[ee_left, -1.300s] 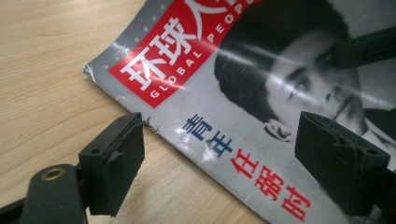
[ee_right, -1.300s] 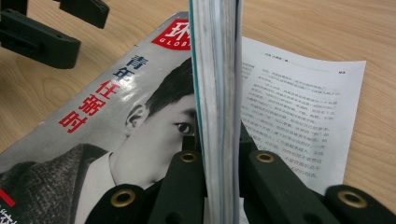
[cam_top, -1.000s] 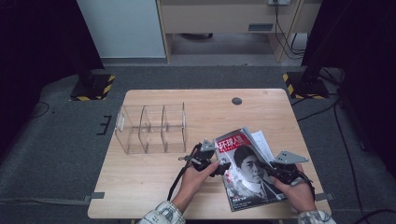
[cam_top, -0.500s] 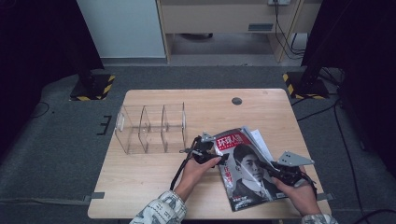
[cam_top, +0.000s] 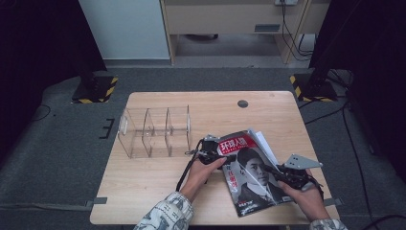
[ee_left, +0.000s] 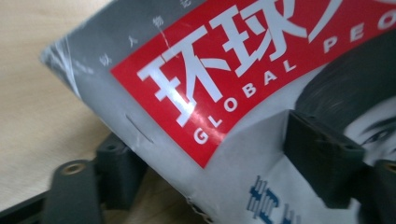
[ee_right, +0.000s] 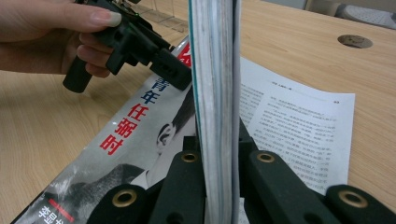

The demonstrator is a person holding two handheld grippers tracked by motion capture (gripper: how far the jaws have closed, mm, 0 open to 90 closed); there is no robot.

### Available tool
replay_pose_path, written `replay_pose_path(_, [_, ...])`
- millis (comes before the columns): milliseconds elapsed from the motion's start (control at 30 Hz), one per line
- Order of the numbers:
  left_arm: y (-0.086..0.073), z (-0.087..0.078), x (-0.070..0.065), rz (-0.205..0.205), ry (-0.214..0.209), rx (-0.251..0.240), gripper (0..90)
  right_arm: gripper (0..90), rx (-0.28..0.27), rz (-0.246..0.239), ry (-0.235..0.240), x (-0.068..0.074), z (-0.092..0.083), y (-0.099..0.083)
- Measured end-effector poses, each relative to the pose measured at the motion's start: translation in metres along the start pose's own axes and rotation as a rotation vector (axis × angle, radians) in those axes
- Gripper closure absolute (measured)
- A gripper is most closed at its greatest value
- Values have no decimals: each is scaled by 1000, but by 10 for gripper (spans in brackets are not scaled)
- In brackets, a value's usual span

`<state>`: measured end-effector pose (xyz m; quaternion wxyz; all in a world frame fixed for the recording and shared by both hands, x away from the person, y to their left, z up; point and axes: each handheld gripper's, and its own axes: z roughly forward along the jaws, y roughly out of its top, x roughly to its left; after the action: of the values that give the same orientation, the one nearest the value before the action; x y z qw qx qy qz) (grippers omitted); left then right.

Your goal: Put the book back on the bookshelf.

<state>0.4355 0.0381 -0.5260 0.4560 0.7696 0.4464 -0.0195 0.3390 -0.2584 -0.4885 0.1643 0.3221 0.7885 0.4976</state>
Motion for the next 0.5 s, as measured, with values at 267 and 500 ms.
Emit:
replay_pose_path(267, [2, 2, -1, 21, 10, 37, 481, 875, 49, 21, 9, -8, 4, -9])
replay_pose_path(500, [4, 6, -5, 51, 54, 67, 619, 868, 119, 32, -10, -13, 10, -18])
